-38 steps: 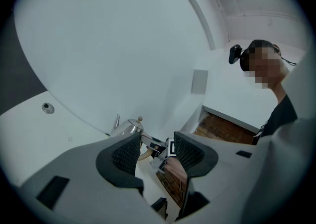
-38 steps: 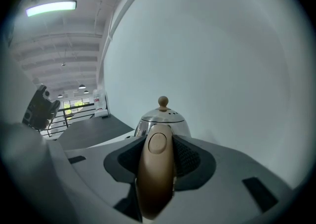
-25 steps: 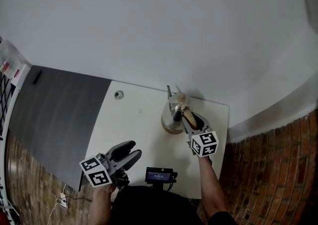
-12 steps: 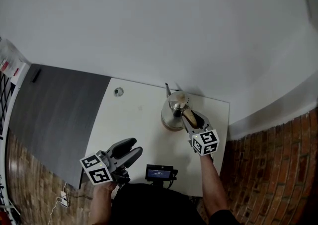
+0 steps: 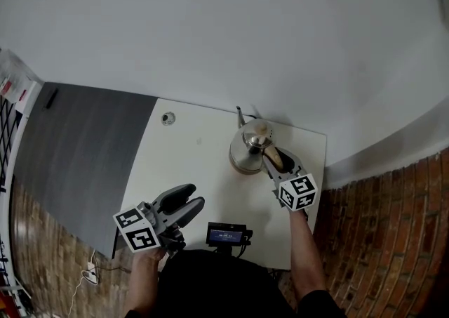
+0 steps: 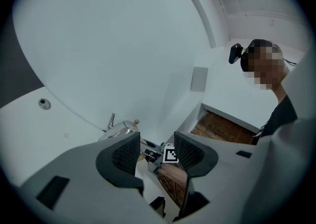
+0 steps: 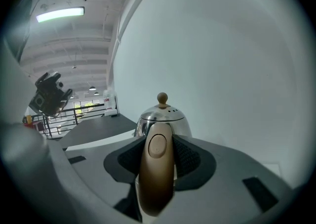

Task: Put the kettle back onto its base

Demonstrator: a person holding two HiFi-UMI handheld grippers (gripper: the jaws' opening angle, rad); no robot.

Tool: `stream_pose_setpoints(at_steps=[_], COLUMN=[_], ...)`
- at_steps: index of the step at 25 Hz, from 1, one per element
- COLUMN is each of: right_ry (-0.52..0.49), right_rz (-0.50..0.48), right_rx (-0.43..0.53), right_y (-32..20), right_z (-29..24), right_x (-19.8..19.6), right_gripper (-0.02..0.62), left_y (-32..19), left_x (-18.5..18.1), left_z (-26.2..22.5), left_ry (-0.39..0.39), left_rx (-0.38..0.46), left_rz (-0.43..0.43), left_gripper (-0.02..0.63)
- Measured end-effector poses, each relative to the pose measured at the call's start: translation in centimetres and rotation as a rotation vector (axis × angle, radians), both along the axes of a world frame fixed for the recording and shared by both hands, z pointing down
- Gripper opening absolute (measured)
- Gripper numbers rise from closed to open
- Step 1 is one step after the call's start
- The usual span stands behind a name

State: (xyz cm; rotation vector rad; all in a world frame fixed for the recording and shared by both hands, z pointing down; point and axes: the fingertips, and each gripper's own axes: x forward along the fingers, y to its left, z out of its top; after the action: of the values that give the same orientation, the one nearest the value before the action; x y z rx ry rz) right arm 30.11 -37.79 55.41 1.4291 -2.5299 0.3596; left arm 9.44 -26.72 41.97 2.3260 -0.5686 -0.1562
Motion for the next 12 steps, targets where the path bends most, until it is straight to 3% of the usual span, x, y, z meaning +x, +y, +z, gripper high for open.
stream_pose_setpoints(at_steps=[12], right_ry=[0.014], right_rz=[-0.022], right_rx=[-0.001], right_y=[0.19], right_z=[0.02], right_x=[0.27], right_gripper=[0.156], left_y=[0.16], left_x=[-0.03], left_z=[-0.04], left_ry=[0.0], left_rx=[0.001], left_rz=[-0.004], left_gripper=[0.213])
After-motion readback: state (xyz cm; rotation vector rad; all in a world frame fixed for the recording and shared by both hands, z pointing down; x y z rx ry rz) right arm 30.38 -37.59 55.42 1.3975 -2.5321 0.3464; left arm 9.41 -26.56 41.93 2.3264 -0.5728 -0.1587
